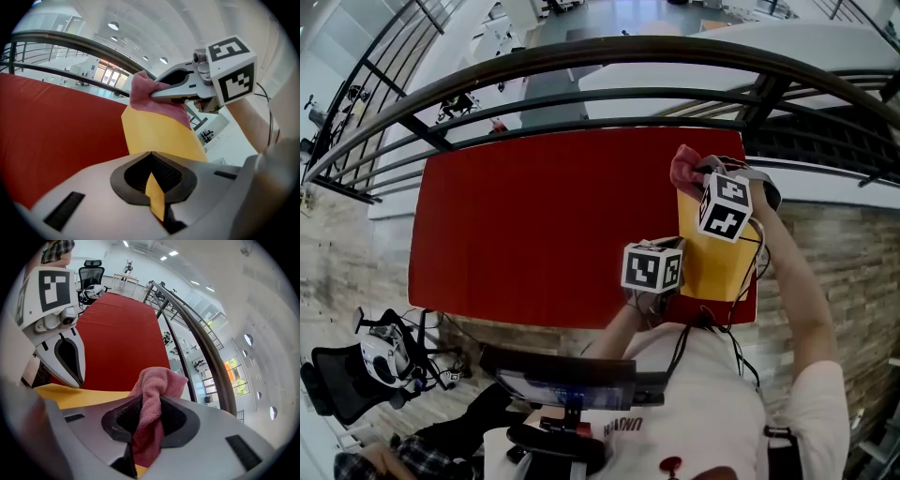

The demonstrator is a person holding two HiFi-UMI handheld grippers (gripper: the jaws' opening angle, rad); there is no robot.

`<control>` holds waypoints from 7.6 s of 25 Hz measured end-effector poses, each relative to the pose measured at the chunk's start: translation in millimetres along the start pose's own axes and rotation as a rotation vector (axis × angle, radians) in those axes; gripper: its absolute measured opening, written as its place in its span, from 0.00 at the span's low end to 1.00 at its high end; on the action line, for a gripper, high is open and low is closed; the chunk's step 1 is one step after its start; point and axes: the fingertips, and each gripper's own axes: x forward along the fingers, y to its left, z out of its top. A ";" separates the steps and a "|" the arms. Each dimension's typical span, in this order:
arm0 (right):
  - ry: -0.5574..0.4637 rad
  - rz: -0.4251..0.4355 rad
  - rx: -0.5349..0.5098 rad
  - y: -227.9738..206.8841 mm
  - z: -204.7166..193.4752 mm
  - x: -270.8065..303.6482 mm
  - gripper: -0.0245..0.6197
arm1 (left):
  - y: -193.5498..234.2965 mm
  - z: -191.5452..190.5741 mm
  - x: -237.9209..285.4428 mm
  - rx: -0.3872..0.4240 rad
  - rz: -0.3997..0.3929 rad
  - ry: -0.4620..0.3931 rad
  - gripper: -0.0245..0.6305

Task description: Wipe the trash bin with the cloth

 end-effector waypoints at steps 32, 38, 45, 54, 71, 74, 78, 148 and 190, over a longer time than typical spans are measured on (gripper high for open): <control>-0.120 0.098 0.026 110.0 0.8 -56.3 0.19 | 33.0 19.3 -13.1 -0.035 0.078 -0.082 0.04; -0.154 0.136 0.048 135.7 0.8 -65.9 0.19 | 35.3 22.3 -13.3 -0.035 0.083 -0.092 0.04; -0.181 0.192 0.080 164.8 3.5 -78.9 0.19 | 34.2 23.1 -16.6 -0.033 0.080 -0.099 0.04; -0.180 0.287 0.083 196.5 1.4 -92.1 0.19 | 20.9 35.8 -18.2 -0.016 0.031 -0.150 0.04; -0.294 0.170 0.286 121.0 -24.2 -142.4 0.19 | -8.4 31.6 -10.9 0.025 -0.046 -0.130 0.04; -0.295 -0.026 0.362 65.6 -50.6 -139.1 0.19 | -17.3 28.7 -6.8 0.045 -0.062 -0.120 0.04; -0.317 -0.235 0.462 0.1 -77.5 -129.7 0.19 | -27.8 23.4 -2.7 0.061 -0.080 -0.107 0.04; -0.270 0.454 0.320 196.2 -51.9 -135.7 0.19 | -32.6 19.0 4.1 0.065 -0.096 -0.092 0.04; -0.249 -0.207 0.355 28.9 -66.7 -61.0 0.19 | -32.0 20.3 4.3 0.053 -0.098 -0.093 0.04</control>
